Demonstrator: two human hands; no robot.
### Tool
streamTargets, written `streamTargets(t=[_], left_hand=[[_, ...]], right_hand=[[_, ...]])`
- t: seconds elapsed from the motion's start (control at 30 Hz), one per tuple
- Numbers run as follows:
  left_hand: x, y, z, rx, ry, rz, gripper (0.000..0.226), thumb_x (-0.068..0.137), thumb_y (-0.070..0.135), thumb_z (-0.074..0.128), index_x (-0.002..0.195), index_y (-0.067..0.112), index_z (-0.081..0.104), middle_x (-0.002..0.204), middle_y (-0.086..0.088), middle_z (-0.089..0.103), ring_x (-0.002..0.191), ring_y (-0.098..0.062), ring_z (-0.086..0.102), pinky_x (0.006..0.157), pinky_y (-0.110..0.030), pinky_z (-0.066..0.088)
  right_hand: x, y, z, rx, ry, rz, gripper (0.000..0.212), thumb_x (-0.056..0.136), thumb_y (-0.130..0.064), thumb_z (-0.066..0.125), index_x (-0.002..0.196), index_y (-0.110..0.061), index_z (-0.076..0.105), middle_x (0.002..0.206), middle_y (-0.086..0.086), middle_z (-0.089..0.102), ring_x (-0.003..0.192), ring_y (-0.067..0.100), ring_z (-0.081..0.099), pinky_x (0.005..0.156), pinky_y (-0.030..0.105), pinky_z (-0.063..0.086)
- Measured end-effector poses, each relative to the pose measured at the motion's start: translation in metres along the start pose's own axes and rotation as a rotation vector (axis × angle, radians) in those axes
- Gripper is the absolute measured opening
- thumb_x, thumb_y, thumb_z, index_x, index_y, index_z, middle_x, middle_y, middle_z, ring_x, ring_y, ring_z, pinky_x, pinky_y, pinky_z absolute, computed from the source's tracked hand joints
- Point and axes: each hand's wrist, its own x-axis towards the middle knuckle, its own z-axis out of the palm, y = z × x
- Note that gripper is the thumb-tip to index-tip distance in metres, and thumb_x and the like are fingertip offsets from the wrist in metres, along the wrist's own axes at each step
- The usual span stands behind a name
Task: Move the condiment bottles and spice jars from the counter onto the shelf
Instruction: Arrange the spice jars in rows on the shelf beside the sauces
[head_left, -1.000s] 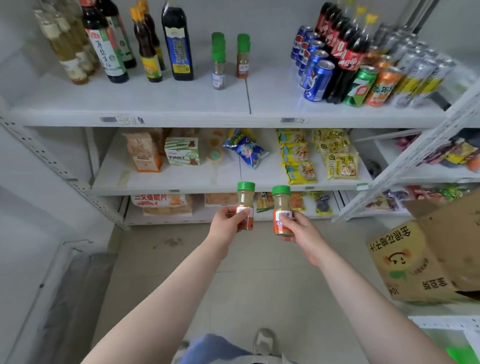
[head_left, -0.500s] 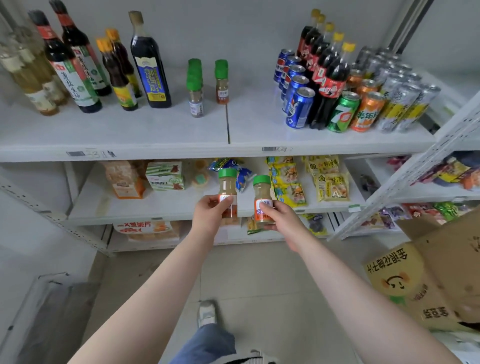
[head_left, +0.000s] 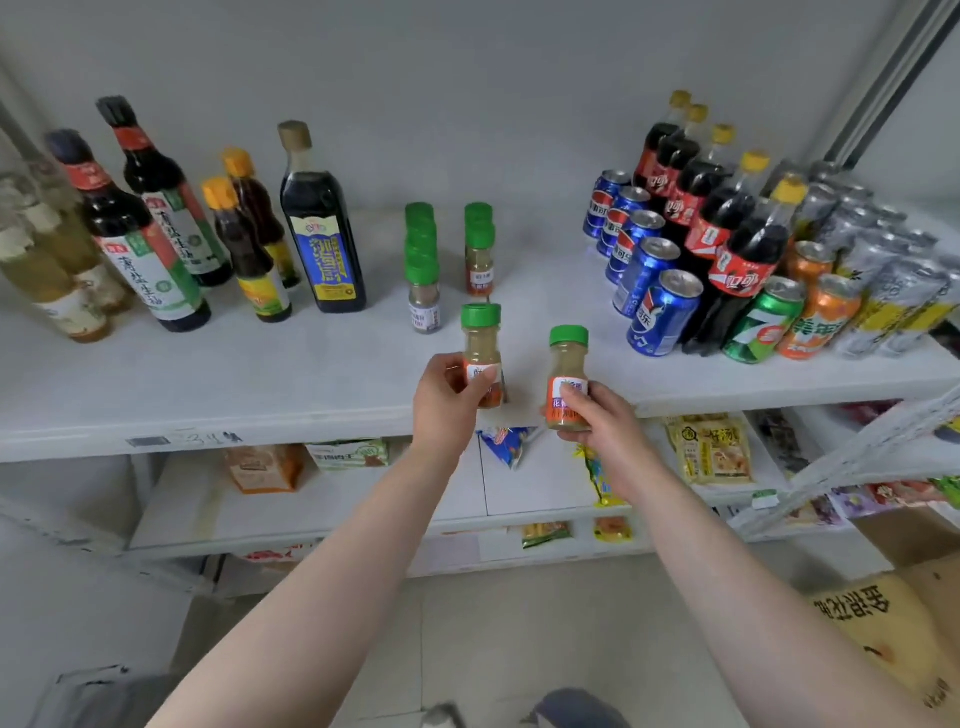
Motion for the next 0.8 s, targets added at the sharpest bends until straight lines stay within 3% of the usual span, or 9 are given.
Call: streamTargets(t=[0.07, 0.13, 0.2, 0.37, 0.47, 0.6, 0.8], left_hand=[[0.018, 0.001, 0.011, -0.002, -0.001, 0.036, 0.029, 0.088, 0.022, 0.066, 0.113, 0.012, 0.055, 0.102, 0.000, 0.068, 0.086, -0.010, 0.068, 0.079, -0.026, 0.056], [0.034, 0.004, 0.024, -0.004, -0.006, 0.069, 0.025, 0.090, 0.015, 0.064, 0.112, 0.008, 0.054, 0.095, 0.005, 0.065, 0.073, 0.002, 0.065, 0.064, -0.012, 0.052], [0.051, 0.006, 0.035, -0.008, 0.011, 0.095, 0.020, 0.091, 0.010, 0.062, 0.109, 0.007, 0.053, 0.088, 0.009, 0.061, 0.066, 0.003, 0.063, 0.056, -0.008, 0.048], [0.087, -0.001, 0.054, 0.019, 0.109, 0.099, 0.024, 0.085, 0.013, 0.070, 0.103, 0.013, 0.055, 0.089, 0.003, 0.066, 0.074, -0.008, 0.066, 0.061, -0.014, 0.049], [0.101, -0.007, 0.061, 0.075, 0.176, 0.099, 0.025, 0.083, 0.018, 0.072, 0.105, 0.015, 0.061, 0.091, 0.005, 0.068, 0.079, -0.004, 0.063, 0.066, -0.005, 0.045], [0.111, -0.012, 0.067, 0.066, 0.242, 0.122, 0.024, 0.083, 0.016, 0.071, 0.106, 0.017, 0.065, 0.094, 0.002, 0.070, 0.084, -0.011, 0.066, 0.078, -0.024, 0.054], [0.131, -0.018, 0.071, 0.116, 0.259, 0.152, 0.017, 0.084, 0.018, 0.068, 0.100, 0.021, 0.065, 0.095, 0.001, 0.070, 0.086, -0.013, 0.067, 0.083, -0.038, 0.056]], right_hand=[[0.019, -0.005, -0.002, -0.014, -0.001, -0.004, 0.032, 0.092, -0.033, 0.058, 0.119, -0.015, 0.059, 0.113, 0.011, 0.069, 0.104, 0.023, 0.066, 0.073, 0.025, 0.049], [0.038, -0.009, -0.005, -0.024, 0.006, -0.014, 0.030, 0.092, -0.032, 0.058, 0.118, -0.016, 0.060, 0.114, 0.011, 0.068, 0.105, 0.024, 0.066, 0.074, 0.026, 0.049], [0.057, -0.015, -0.008, -0.032, -0.004, -0.024, 0.030, 0.092, -0.031, 0.057, 0.118, -0.015, 0.060, 0.114, 0.011, 0.068, 0.106, 0.024, 0.066, 0.073, 0.026, 0.050], [0.101, -0.028, -0.017, -0.033, -0.049, -0.020, 0.026, 0.093, -0.029, 0.057, 0.115, -0.016, 0.059, 0.114, 0.010, 0.067, 0.104, 0.023, 0.065, 0.075, 0.028, 0.051], [0.119, -0.035, -0.020, -0.036, -0.094, -0.019, 0.020, 0.093, -0.026, 0.056, 0.110, -0.016, 0.059, 0.111, 0.011, 0.066, 0.100, 0.022, 0.064, 0.077, 0.029, 0.052], [0.136, -0.041, -0.019, -0.031, -0.141, -0.019, 0.013, 0.094, -0.023, 0.056, 0.106, -0.018, 0.059, 0.107, 0.009, 0.065, 0.096, 0.021, 0.063, 0.078, 0.030, 0.051], [0.152, -0.041, -0.016, -0.031, -0.181, -0.013, 0.006, 0.094, -0.021, 0.056, 0.098, -0.021, 0.059, 0.104, 0.009, 0.065, 0.090, 0.019, 0.063, 0.076, 0.029, 0.051]])
